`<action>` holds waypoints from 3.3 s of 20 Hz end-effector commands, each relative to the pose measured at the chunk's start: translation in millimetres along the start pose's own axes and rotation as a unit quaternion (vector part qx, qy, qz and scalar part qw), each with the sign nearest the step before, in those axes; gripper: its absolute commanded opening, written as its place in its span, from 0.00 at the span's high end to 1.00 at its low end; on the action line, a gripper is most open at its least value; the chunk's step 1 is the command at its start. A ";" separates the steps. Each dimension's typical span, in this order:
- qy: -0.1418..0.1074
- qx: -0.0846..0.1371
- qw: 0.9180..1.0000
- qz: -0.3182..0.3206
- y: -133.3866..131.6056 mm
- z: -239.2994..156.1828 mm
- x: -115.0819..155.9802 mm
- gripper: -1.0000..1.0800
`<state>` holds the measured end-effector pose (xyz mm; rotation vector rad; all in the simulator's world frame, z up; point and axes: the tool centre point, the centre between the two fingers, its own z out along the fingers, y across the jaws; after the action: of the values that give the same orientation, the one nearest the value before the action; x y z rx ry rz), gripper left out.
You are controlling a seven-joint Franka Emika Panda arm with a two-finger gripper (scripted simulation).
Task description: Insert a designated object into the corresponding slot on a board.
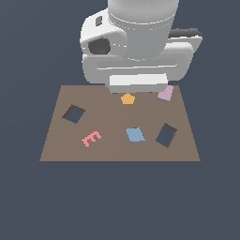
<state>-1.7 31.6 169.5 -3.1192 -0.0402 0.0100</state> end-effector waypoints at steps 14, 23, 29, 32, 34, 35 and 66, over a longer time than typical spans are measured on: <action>0.001 -0.002 0.999 0.036 -22.1 21.7 -22.5 0.04; 0.003 -0.005 0.995 0.099 -64.2 59.6 -56.5 0.04; 0.004 -0.007 0.989 0.144 -97.6 87.7 -76.7 0.04; 0.004 -0.008 0.987 0.162 -111.3 98.9 -83.5 0.04; 0.005 -0.009 0.985 0.172 -119.2 105.2 -86.9 0.04; 0.005 -0.009 0.984 0.176 -122.8 108.1 -88.3 0.04; 0.005 -0.010 0.980 0.200 -141.7 143.4 -94.0 1.00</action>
<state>-100.5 174.1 30.5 -3.0863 0.5875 0.0007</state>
